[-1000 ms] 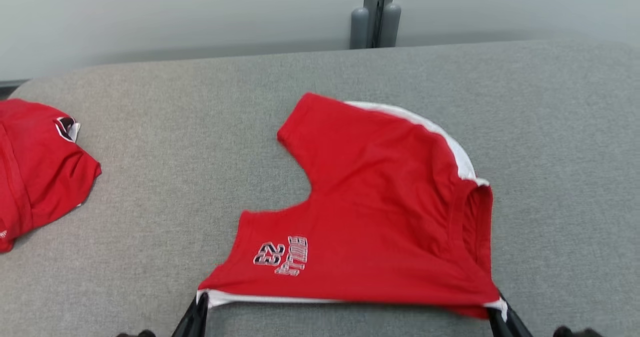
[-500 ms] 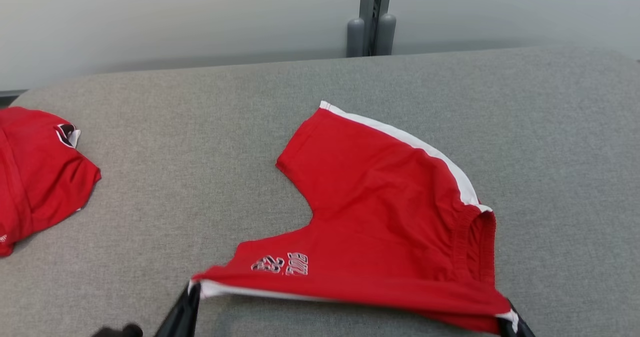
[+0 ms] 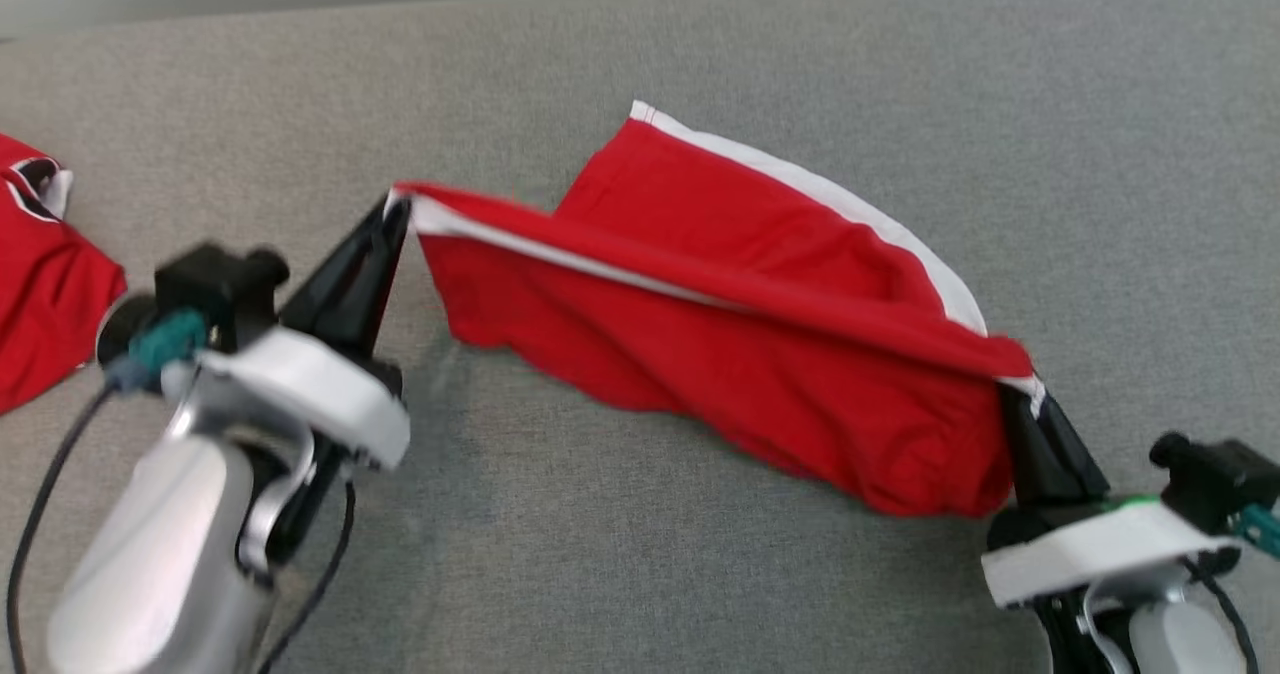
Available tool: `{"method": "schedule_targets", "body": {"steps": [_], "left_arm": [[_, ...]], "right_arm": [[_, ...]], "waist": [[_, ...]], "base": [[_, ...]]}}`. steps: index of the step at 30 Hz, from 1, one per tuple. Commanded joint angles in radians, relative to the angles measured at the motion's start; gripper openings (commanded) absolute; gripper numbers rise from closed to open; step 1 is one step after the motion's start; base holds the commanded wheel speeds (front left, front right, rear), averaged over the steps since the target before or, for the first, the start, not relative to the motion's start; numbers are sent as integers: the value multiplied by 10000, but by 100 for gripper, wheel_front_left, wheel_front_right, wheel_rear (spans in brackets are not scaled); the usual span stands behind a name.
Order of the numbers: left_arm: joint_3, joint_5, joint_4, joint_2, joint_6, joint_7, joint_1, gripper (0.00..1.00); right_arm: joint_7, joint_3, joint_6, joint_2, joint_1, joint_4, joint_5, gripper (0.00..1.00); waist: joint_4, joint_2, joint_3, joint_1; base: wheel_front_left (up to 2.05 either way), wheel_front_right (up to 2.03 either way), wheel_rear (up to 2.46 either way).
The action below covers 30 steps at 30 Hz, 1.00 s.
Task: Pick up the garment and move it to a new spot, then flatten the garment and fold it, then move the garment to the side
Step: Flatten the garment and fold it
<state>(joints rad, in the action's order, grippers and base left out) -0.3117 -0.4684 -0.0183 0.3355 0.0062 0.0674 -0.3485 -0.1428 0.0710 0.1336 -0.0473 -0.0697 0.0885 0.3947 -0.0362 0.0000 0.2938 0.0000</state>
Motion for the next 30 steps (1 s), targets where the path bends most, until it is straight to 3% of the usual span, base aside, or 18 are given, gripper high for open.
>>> {"method": "schedule_targets", "body": {"steps": [1,6,21,22,23,25,26,30], "left_arm": [[-1,25,-571,-50,-155,66,-836,0],[-505,191,-2789,-546,-629,216,-2745,0],[-1264,-27,-8100,-1676,-1242,-267,-6220,0],[-1324,-35,-8344,-1735,-1267,-273,-6354,23],[-1324,-35,-8344,-1735,-1267,-273,-6354,23],[-1399,-142,-8765,-1858,-1319,-372,-6576,100],[-1454,-169,-8932,-1897,-1339,-450,-6661,100],[-1653,-357,-9455,-2007,-1360,-1192,-6721,100]], "right_arm": [[80,-114,-51,-86,-403,320,276,0],[-48,-190,-51,-92,-1338,1329,796,0],[-852,592,-50,-80,-2807,2901,1908,0],[-865,695,-50,-80,-2880,2970,1954,0],[-865,695,-50,-80,-2880,2970,1954,0],[-935,864,-47,-82,-2999,3006,1987,47],[-951,943,-30,-75,-3052,3007,1974,100],[-1144,1053,-28,-66,-3092,2575,1256,100]], "waist": [[-162,0,469,0],[-438,0,769,0],[-1486,0,1682,0],[-1534,0,1727,0],[-1534,0,1727,0],[-1605,0,1792,0],[-1627,0,1818,0],[-1599,0,1779,0]], "base": [[0,0,0],[0,0,0],[0,0,0],[0,0,0],[0,0,0],[0,0,0],[0,0,0],[0,0,0]]}}
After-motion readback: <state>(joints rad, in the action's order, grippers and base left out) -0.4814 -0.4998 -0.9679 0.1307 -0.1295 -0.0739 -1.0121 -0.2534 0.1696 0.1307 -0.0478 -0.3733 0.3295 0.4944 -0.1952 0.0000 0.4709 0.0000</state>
